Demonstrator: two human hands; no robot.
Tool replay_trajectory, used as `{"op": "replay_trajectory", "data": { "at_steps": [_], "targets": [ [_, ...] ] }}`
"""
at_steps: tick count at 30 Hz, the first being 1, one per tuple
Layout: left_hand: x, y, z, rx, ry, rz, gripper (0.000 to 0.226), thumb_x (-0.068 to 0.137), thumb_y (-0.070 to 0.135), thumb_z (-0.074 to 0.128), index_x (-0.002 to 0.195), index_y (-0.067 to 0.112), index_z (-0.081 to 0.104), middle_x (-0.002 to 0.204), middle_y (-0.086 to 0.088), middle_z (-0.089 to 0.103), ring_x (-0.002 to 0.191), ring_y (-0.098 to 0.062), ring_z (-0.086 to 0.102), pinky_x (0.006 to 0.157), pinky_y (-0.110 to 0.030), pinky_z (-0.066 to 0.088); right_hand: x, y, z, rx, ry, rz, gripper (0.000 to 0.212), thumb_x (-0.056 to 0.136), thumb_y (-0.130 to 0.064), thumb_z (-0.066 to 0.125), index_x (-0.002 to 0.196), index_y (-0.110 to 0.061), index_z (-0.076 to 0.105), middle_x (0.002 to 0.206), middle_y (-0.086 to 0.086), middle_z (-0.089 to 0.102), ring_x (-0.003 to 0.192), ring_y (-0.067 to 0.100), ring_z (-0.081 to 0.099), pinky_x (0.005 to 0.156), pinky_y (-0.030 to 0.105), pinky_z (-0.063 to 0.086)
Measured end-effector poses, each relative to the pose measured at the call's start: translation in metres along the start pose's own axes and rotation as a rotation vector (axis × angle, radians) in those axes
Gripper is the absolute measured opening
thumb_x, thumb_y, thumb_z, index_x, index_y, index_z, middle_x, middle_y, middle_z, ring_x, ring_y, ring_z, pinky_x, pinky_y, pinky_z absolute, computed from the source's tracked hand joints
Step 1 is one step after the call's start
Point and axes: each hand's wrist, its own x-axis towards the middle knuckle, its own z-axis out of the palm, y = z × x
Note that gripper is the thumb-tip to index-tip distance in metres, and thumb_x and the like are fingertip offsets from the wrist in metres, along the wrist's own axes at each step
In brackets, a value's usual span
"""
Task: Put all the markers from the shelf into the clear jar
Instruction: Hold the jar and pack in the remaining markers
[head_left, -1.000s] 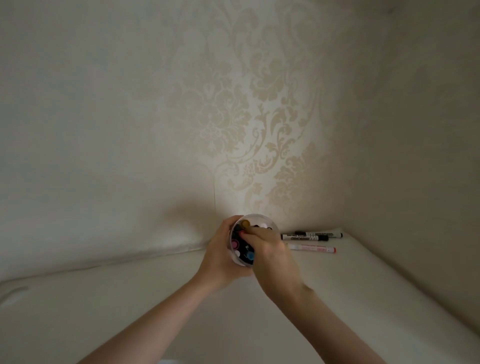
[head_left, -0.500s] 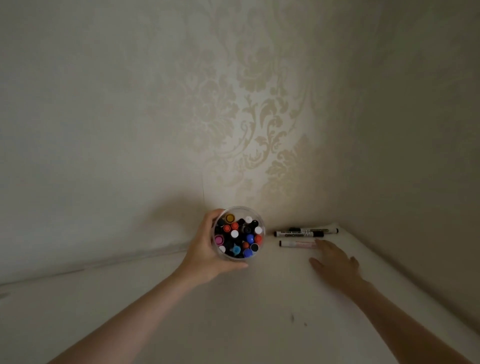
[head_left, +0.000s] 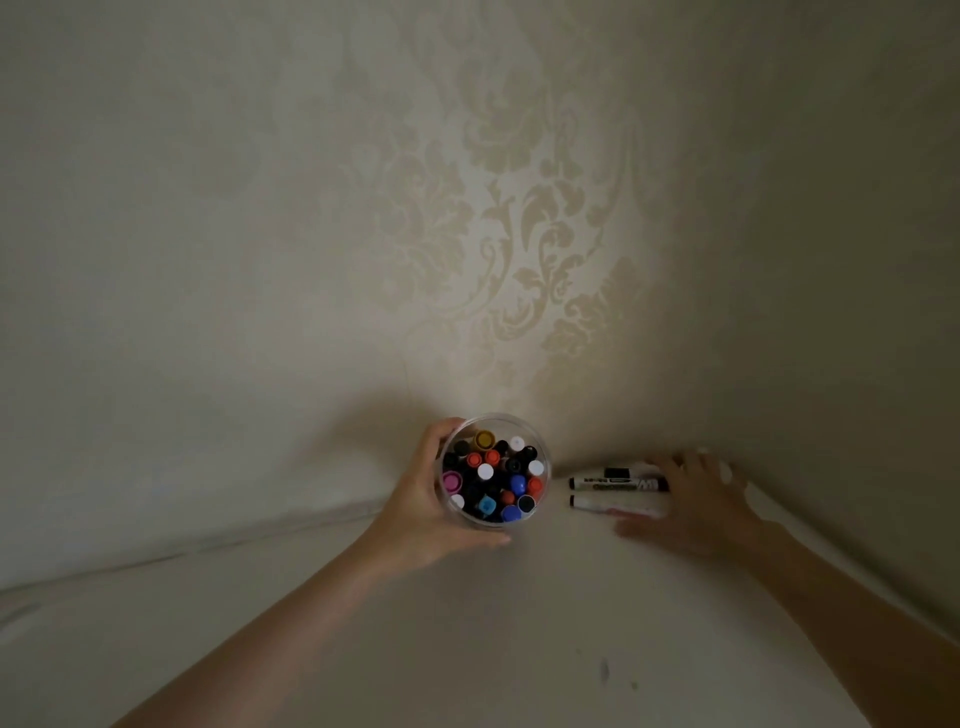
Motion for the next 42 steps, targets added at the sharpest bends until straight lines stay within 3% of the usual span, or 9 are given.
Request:
{"op": "replay_trajectory", "data": {
  "at_steps": [4, 9, 13, 18, 23, 28, 32, 38, 42],
  "targets": [
    [-0.001, -0.001, 0.002, 0.0, 0.009, 0.003, 0.104, 0.05, 0.014, 0.098, 0.135, 0.031, 0.039, 0.127, 0.021, 0.058, 0.124, -0.005, 0.058, 0.087, -0.015, 0.053, -0.009, 0.008, -0.001, 0.031, -0.081, -0.004, 0.13, 0.034, -0.104, 0.03, 0.144, -0.036, 0.025, 0.149, -0.002, 0.027, 0.139, 0.023, 0.026, 0.11, 0.059, 0.018],
    [-0.008, -0.002, 0.004, -0.008, 0.026, 0.012, 0.104, 0.05, 0.014, 0.098, 0.135, 0.032, 0.039, 0.128, 0.017, 0.058, 0.124, -0.007, 0.058, 0.089, -0.017, 0.053, -0.036, 0.003, 0.0, -0.046, -0.073, -0.071, 0.069, 0.082, -0.071, 0.047, 0.138, -0.031, 0.044, 0.132, -0.002, 0.047, 0.123, 0.019, 0.045, 0.094, 0.037, 0.04],
    [-0.019, 0.002, 0.0, -0.003, 0.043, 0.04, 0.102, 0.051, 0.015, 0.098, 0.134, 0.035, 0.043, 0.13, 0.017, 0.058, 0.126, -0.009, 0.058, 0.093, -0.019, 0.052, -0.074, -0.017, 0.003, -0.181, -0.03, -0.096, 0.055, 0.095, -0.051, 0.04, 0.142, -0.023, 0.034, 0.127, 0.005, 0.047, 0.111, 0.023, 0.053, 0.086, 0.033, 0.047],
    [-0.035, 0.014, -0.003, 0.002, 0.017, 0.053, 0.105, 0.046, 0.02, 0.099, 0.135, 0.038, 0.046, 0.133, 0.019, 0.058, 0.128, -0.007, 0.057, 0.099, -0.024, 0.052, -0.114, -0.043, -0.017, -0.174, -0.033, -0.032, 0.044, 0.099, -0.039, 0.04, 0.141, -0.026, 0.032, 0.126, 0.0, 0.055, 0.109, 0.023, 0.062, 0.087, 0.034, 0.049],
    [-0.05, 0.019, -0.006, -0.003, -0.005, 0.045, 0.11, 0.046, 0.022, 0.101, 0.139, 0.037, 0.043, 0.135, 0.018, 0.056, 0.129, -0.007, 0.056, 0.103, -0.034, 0.052, -0.154, -0.068, -0.064, 0.385, 0.041, -0.032, 0.024, 0.098, -0.03, 0.047, 0.119, -0.019, 0.044, 0.078, 0.004, 0.068, 0.062, 0.024, 0.062, 0.057, 0.035, 0.046],
    [-0.055, 0.021, -0.005, -0.016, 0.011, 0.033, 0.111, 0.049, 0.022, 0.101, 0.141, 0.036, 0.042, 0.136, 0.02, 0.055, 0.128, -0.005, 0.055, 0.103, -0.032, 0.052, -0.188, -0.089, -0.125, 0.652, 0.249, -0.125, 0.011, 0.092, -0.028, 0.057, 0.087, -0.032, 0.048, 0.072, -0.008, 0.071, 0.046, 0.007, 0.053, 0.05, 0.03, 0.045],
    [-0.055, 0.019, -0.003, -0.031, 0.064, 0.04, 0.106, 0.056, 0.013, 0.096, 0.143, 0.027, 0.037, 0.137, 0.016, 0.053, 0.129, -0.006, 0.054, 0.104, -0.036, 0.052, -0.205, -0.106, -0.159, 0.564, 0.4, -0.23, 0.009, 0.087, -0.029, 0.06, 0.084, -0.029, 0.052, 0.061, -0.011, 0.064, 0.052, 0.008, 0.056, 0.047, 0.013, 0.039],
    [-0.054, 0.021, -0.001, -0.055, 0.085, 0.048, 0.095, 0.057, 0.016, 0.092, 0.136, 0.028, 0.041, 0.13, 0.018, 0.059, 0.125, -0.012, 0.059, 0.1, -0.038, 0.055, -0.197, -0.14, -0.156, 0.298, 0.429, -0.376, 0.016, 0.086, -0.009, 0.063, 0.091, -0.021, 0.054, 0.081, -0.008, 0.056, 0.061, 0.019, 0.053, 0.053, 0.039, 0.048],
    [-0.056, 0.022, -0.002, -0.065, 0.068, 0.049, 0.096, 0.055, 0.023, 0.092, 0.136, 0.029, 0.041, 0.13, 0.019, 0.059, 0.125, -0.012, 0.059, 0.098, -0.033, 0.055, -0.184, -0.14, -0.153, 0.396, 0.426, -0.36, 0.013, 0.087, -0.011, 0.061, 0.09, -0.022, 0.054, 0.076, -0.007, 0.059, 0.06, 0.014, 0.055, 0.051, 0.028, 0.045]
  ]
}}
